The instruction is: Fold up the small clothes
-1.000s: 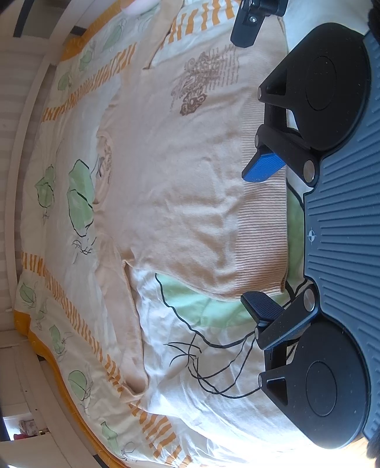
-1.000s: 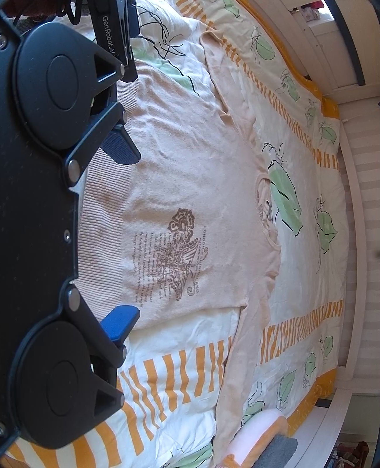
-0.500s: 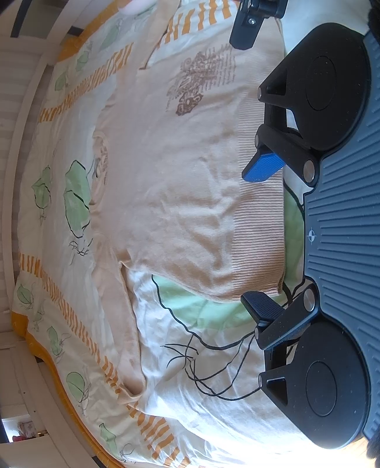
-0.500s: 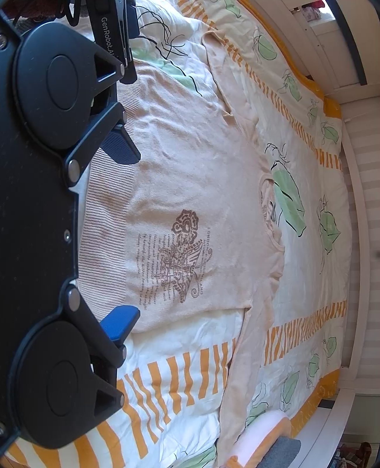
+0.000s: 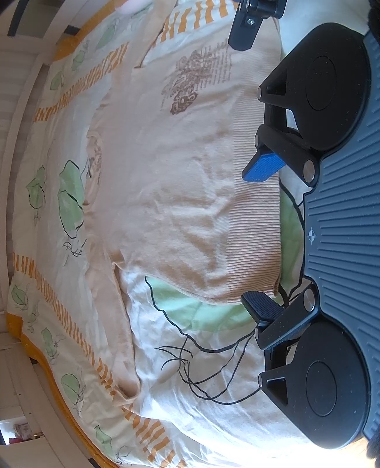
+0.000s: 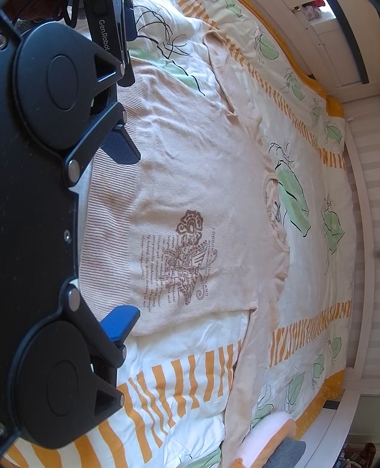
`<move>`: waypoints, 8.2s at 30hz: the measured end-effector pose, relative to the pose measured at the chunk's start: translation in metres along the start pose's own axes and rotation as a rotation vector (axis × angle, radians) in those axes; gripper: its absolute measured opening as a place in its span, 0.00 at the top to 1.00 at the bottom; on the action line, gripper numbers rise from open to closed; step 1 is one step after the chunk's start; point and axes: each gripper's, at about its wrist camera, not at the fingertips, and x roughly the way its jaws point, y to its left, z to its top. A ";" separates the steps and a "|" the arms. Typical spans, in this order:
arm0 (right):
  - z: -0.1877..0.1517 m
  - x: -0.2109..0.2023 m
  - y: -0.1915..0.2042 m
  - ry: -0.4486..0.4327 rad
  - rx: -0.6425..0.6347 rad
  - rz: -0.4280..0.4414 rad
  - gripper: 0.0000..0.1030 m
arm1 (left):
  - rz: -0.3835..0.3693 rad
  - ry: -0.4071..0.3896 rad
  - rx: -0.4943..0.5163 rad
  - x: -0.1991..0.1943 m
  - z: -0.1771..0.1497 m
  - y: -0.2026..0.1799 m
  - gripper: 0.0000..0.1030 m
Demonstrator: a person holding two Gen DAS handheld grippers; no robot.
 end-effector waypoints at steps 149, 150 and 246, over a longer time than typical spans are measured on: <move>0.098 0.197 -0.029 -0.116 0.010 0.234 0.08 | -0.361 -0.287 0.086 0.137 0.193 -0.051 0.64; 0.100 0.195 -0.033 -0.110 0.024 0.241 0.15 | -0.340 -0.261 0.072 0.142 0.186 -0.041 0.64; 0.087 0.215 -0.020 -0.181 -0.070 0.078 0.01 | 0.043 -0.222 -0.023 0.238 0.234 0.079 0.24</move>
